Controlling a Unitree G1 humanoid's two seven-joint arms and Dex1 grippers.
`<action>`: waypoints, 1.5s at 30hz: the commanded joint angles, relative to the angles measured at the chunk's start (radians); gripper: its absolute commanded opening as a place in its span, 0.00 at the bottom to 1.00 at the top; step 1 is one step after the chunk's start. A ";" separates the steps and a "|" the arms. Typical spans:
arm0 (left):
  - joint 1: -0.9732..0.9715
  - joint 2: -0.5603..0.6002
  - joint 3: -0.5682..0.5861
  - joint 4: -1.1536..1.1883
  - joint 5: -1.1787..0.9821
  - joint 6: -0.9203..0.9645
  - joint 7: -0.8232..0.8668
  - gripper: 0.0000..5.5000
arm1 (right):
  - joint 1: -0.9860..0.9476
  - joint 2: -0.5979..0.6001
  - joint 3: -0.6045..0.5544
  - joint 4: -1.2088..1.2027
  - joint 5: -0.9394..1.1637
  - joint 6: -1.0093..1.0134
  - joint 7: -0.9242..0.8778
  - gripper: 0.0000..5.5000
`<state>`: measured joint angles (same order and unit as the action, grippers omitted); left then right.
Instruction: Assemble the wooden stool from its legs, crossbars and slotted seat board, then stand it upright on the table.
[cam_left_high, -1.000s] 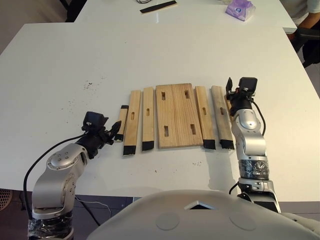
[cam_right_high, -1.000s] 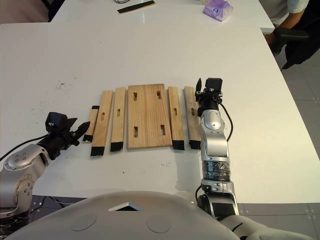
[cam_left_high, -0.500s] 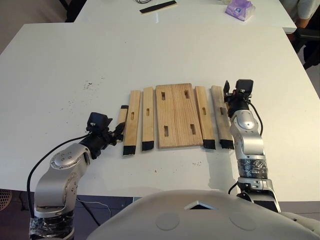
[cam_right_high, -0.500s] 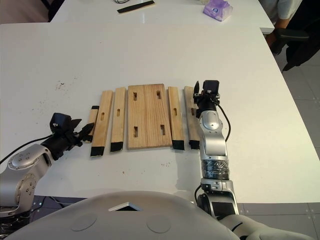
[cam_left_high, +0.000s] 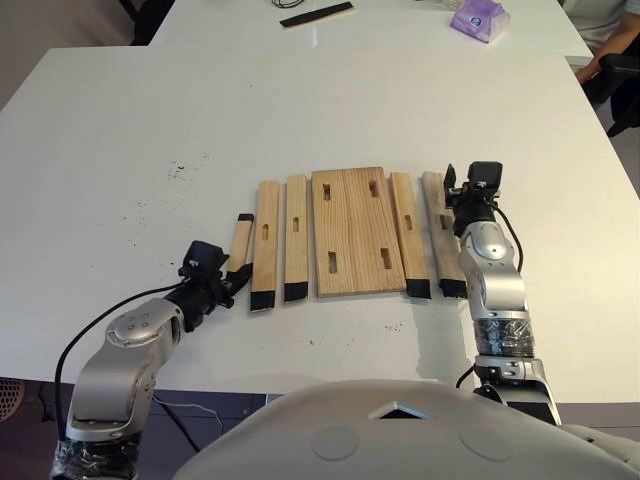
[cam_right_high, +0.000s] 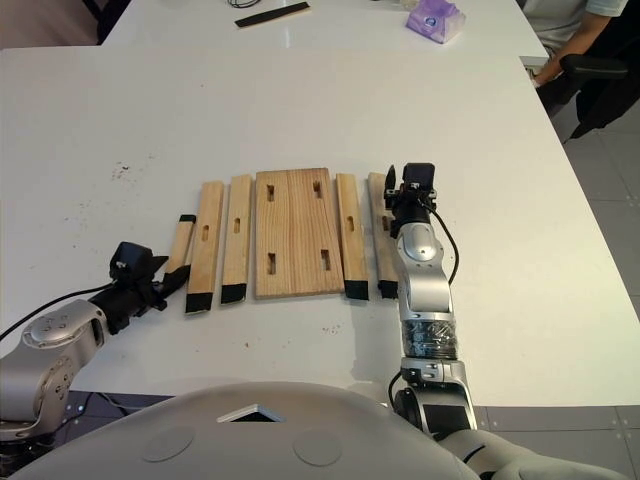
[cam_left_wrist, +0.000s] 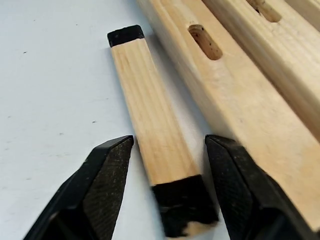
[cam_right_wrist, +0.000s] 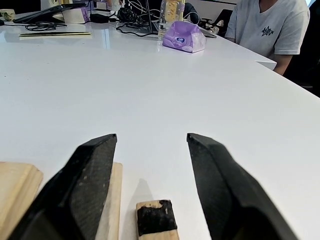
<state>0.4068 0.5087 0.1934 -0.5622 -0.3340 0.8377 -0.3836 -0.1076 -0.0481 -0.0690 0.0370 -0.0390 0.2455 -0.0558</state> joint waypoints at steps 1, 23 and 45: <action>0.028 -0.008 0.021 0.102 -0.008 0.047 -0.001 0.42 | -0.011 0.003 -0.005 -0.027 0.005 0.011 -0.007 0.47; -0.236 -0.057 0.134 -0.070 -0.296 -0.299 -0.145 0.24 | -0.012 -0.226 -0.057 -0.363 0.436 0.100 0.528 0.47; -0.489 0.115 -0.065 -0.220 -0.858 -0.134 -0.268 0.24 | -0.284 -0.509 -0.055 -0.509 1.317 0.620 0.894 0.47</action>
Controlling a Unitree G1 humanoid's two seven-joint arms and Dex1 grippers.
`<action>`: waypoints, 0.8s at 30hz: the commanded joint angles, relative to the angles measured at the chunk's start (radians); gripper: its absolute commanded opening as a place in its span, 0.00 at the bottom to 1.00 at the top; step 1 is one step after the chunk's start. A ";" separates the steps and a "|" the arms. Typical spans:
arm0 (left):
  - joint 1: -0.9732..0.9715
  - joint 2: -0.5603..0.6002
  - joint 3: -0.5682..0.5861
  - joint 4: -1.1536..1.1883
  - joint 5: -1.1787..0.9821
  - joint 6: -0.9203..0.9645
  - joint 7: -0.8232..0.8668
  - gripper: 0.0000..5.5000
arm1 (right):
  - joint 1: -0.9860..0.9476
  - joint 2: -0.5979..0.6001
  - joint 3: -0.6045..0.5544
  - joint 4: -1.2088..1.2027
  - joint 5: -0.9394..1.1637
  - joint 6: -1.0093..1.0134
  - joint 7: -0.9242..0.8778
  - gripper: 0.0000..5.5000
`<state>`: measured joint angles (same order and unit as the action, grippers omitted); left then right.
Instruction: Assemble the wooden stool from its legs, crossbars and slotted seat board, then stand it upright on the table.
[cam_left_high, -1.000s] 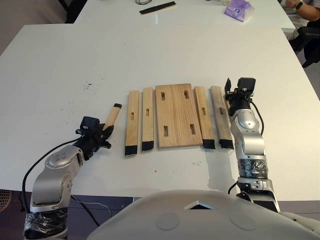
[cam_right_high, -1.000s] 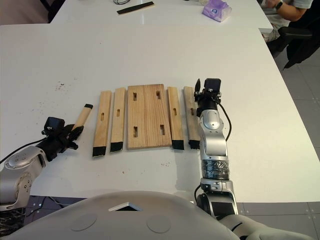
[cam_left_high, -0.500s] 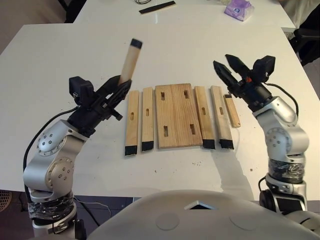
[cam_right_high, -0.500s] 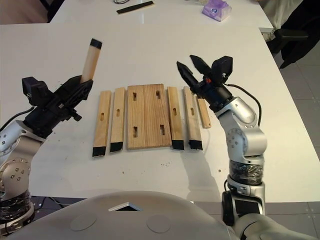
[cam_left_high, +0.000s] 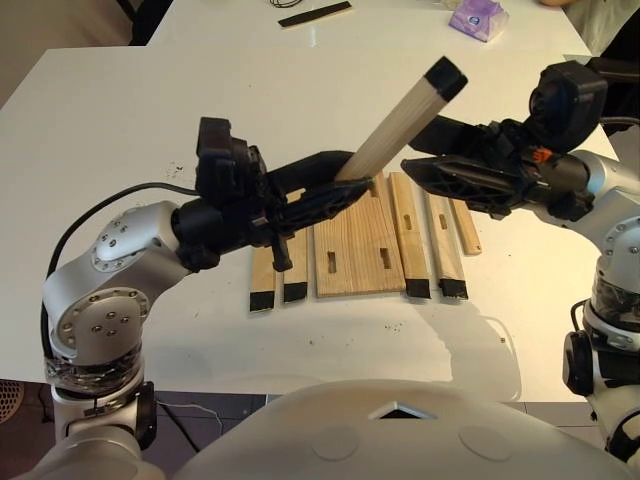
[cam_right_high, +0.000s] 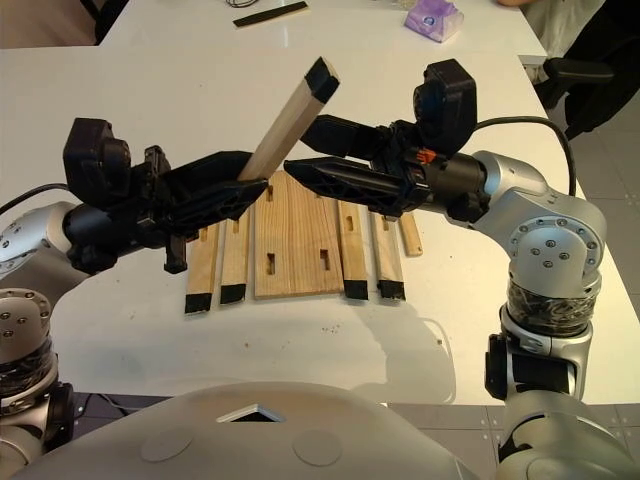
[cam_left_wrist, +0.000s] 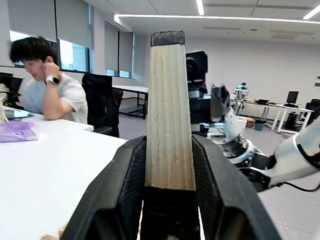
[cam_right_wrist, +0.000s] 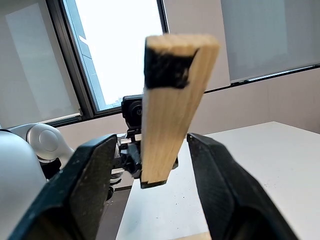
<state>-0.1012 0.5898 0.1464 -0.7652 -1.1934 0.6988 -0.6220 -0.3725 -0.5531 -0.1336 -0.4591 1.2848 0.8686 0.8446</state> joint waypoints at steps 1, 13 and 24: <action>0.027 0.042 -0.022 -0.020 0.001 0.006 -0.044 0.24 | -0.018 -0.007 0.012 -0.014 -0.010 -0.006 -0.004 0.47; 0.047 0.050 -0.012 0.013 -0.066 0.002 -0.046 0.24 | 0.017 -0.065 0.044 -0.030 -0.080 -0.022 0.123 0.24; 0.082 0.059 -0.051 0.068 0.176 -0.025 0.059 0.45 | -0.034 -0.117 0.128 0.144 -0.438 -0.219 0.165 0.24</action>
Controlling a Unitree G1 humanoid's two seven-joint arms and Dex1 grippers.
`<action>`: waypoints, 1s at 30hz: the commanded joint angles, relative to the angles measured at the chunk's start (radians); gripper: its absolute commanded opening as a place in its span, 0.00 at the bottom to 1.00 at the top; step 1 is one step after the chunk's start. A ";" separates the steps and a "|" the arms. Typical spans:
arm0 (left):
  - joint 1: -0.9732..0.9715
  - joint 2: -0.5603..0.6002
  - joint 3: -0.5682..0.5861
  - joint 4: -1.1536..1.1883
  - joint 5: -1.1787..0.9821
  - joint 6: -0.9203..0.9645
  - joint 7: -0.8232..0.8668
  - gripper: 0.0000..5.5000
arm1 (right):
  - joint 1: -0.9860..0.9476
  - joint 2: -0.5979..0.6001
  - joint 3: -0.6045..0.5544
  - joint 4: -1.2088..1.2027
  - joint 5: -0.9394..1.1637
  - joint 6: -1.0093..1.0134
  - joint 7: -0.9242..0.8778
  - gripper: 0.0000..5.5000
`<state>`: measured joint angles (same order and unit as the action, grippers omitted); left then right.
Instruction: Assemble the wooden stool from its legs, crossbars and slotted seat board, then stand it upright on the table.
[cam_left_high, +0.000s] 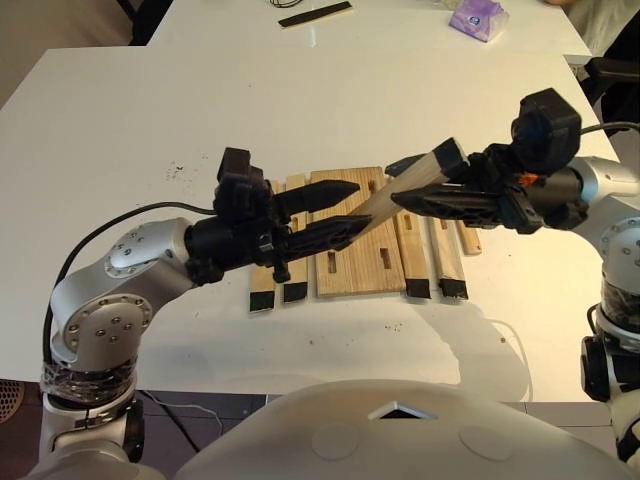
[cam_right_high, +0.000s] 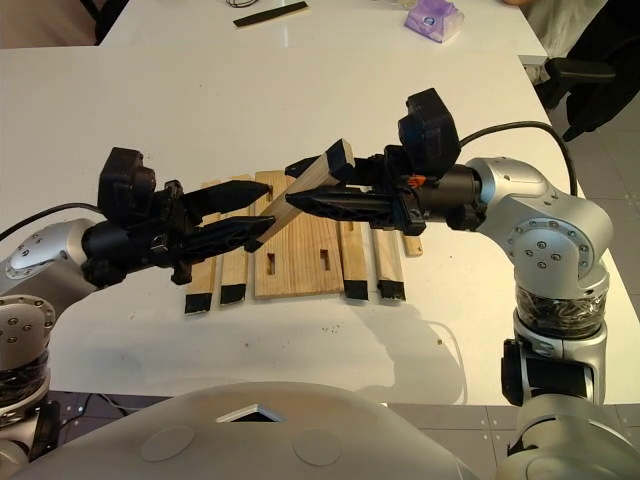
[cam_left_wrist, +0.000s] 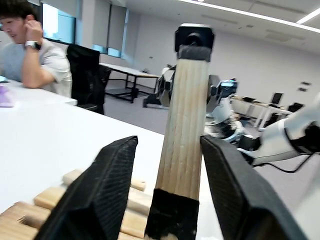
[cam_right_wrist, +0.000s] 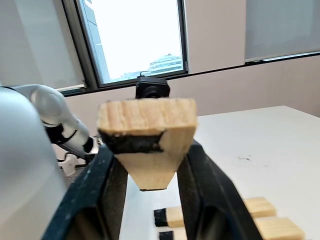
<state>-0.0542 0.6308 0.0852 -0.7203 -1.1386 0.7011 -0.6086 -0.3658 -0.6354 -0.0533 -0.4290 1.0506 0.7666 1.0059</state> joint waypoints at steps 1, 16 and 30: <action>0.063 0.021 0.031 0.027 0.144 -0.041 0.044 0.45 | -0.051 -0.053 0.047 0.164 -0.260 -0.157 0.021 0.24; 0.222 -0.038 -0.070 0.073 0.443 -0.177 0.026 0.45 | -0.020 -0.209 0.159 0.681 -0.760 -0.725 0.356 0.24; 0.247 -0.058 -0.070 0.062 0.467 -0.176 0.018 0.45 | 0.084 -0.248 0.165 0.630 -0.757 -0.726 0.439 0.24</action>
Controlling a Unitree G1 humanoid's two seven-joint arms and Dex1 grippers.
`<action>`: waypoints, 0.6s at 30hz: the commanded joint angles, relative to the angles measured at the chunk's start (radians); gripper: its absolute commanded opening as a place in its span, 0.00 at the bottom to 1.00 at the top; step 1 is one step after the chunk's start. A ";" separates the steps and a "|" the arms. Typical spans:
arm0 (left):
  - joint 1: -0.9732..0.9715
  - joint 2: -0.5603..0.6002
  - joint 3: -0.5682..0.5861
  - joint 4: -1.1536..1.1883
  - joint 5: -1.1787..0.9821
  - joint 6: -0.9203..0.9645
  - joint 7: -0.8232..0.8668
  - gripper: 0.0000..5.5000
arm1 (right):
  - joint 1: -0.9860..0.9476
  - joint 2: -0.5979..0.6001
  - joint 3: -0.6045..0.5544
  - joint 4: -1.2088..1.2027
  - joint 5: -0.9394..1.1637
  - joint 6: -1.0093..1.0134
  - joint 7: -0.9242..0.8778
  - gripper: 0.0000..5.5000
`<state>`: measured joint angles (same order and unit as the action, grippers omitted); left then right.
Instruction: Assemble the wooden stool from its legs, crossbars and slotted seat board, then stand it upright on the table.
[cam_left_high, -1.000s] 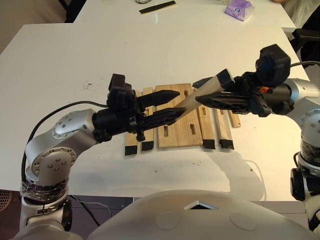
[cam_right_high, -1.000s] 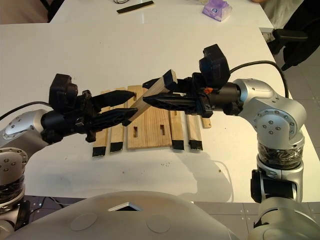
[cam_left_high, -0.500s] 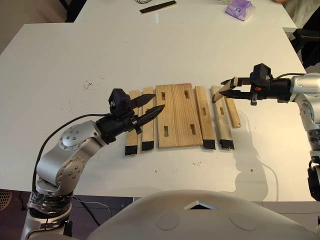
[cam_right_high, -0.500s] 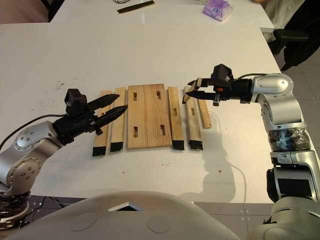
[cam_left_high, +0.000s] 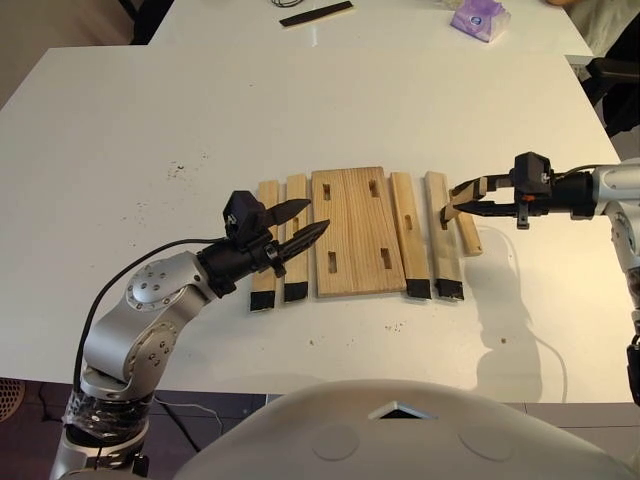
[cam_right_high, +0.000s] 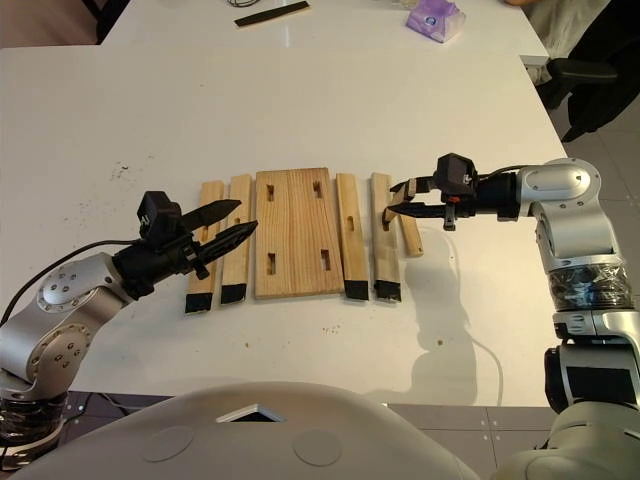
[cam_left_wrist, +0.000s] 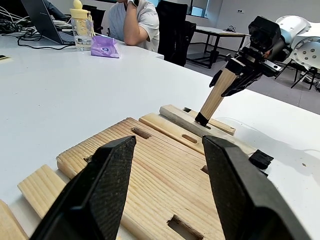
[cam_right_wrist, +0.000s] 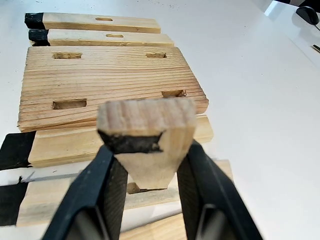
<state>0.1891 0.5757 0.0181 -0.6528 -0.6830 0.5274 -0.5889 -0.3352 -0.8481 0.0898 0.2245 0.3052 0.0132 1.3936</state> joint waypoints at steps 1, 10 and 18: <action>0.005 -0.004 -0.004 -0.005 0.013 -0.002 -0.002 0.45 | 0.062 -0.042 0.024 -0.029 -0.009 0.035 0.066 0.24; -0.005 -0.019 -0.036 -0.003 0.030 0.009 0.002 0.45 | 0.008 0.017 0.103 0.154 -0.046 0.065 0.124 0.24; -0.019 -0.026 -0.043 -0.010 0.010 0.041 0.009 0.45 | -0.014 0.030 0.208 0.319 -0.122 -0.002 0.185 0.24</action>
<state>0.1689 0.5441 -0.0230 -0.6523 -0.6705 0.5450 -0.5881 -0.4656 -0.8260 0.1896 0.4754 0.3278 0.0064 1.5697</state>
